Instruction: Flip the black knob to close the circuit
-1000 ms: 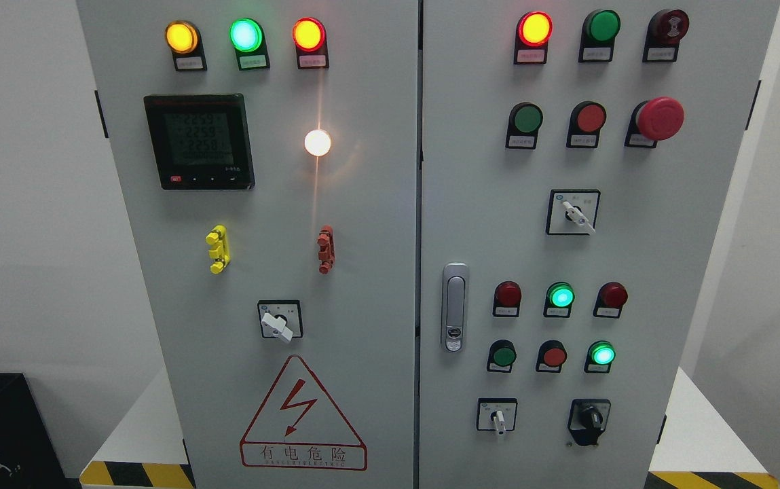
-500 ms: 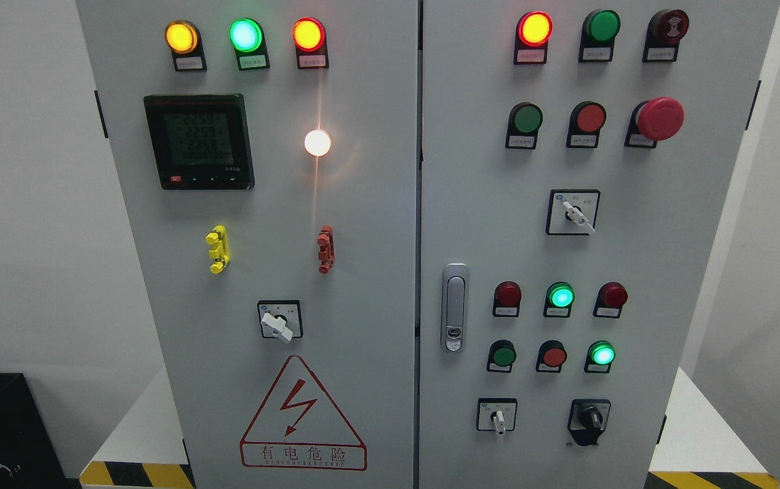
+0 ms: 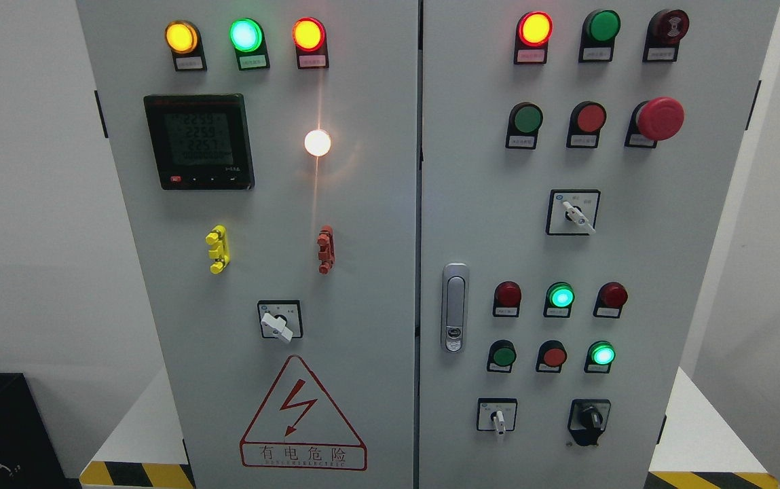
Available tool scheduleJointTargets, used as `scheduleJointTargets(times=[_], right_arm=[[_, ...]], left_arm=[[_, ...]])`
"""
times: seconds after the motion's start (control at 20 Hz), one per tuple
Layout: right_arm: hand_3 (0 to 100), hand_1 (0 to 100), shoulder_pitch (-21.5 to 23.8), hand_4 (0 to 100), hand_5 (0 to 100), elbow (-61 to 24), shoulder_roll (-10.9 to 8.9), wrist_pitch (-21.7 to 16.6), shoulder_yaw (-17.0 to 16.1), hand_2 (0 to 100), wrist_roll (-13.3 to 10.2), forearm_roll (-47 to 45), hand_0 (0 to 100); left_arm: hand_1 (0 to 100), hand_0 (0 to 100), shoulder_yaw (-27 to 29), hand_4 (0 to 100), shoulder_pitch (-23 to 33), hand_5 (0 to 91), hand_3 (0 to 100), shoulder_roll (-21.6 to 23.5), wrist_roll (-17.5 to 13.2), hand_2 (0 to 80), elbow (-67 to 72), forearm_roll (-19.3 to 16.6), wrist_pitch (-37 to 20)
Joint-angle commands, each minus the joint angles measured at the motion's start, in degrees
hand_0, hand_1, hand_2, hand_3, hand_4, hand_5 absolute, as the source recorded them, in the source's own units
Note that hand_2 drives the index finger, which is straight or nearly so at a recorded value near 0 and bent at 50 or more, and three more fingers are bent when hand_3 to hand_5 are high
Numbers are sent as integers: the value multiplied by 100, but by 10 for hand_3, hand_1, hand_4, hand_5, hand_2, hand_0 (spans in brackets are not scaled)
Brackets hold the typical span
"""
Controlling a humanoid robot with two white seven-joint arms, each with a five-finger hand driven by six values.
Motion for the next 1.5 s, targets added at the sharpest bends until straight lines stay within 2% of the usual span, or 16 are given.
scheduleJointTargets(times=[0.0,0.05,0.25,0.55,0.8,1.0,1.2,1.3,1.45], right_arm=[[411,96,17,349,126,-1440,50,160,-1057,196,-12,467,0],[471,94,17,411,194,-1581,50,213,-1057,248,-21,467,0],[541,84,17,479,271,-2012,58,231,-951,313,-65,485,0],[625,78,17,539,357,-2890,58,205,-863,409,-460,844,0],[756,76,17,634,481,-3655,58,170,-863,529,-750,1494,0],[766,72,35,657,519,-4253,67,161,-828,548,-899,2021,0],[764,63,140,674,561,-4815,58,100,-618,566,-1128,2488,0],[786,62,184,698,615,-5070,58,100,-486,607,-1303,2698,0],[867,63,176,747,700,-5299,50,100,-459,700,-1558,3032,0]], left_arm=[[556,120,0,0,123,0,0,-2,0,0,-132,0,-5],[556,120,0,0,123,0,0,-2,0,0,-132,0,-5],[556,120,0,0,123,0,0,-2,0,0,-132,0,-5],[556,120,0,0,123,0,0,-2,0,0,-132,0,-5],[556,120,0,0,123,0,0,7,0,0,-132,0,-5],[556,120,0,0,123,0,0,-2,0,0,-132,0,-5],[556,120,0,0,123,0,0,-2,0,0,-132,0,-5],[556,120,0,0,123,0,0,-2,0,0,-132,0,-5],[556,120,0,0,123,0,0,-2,0,0,-132,0,-5]])
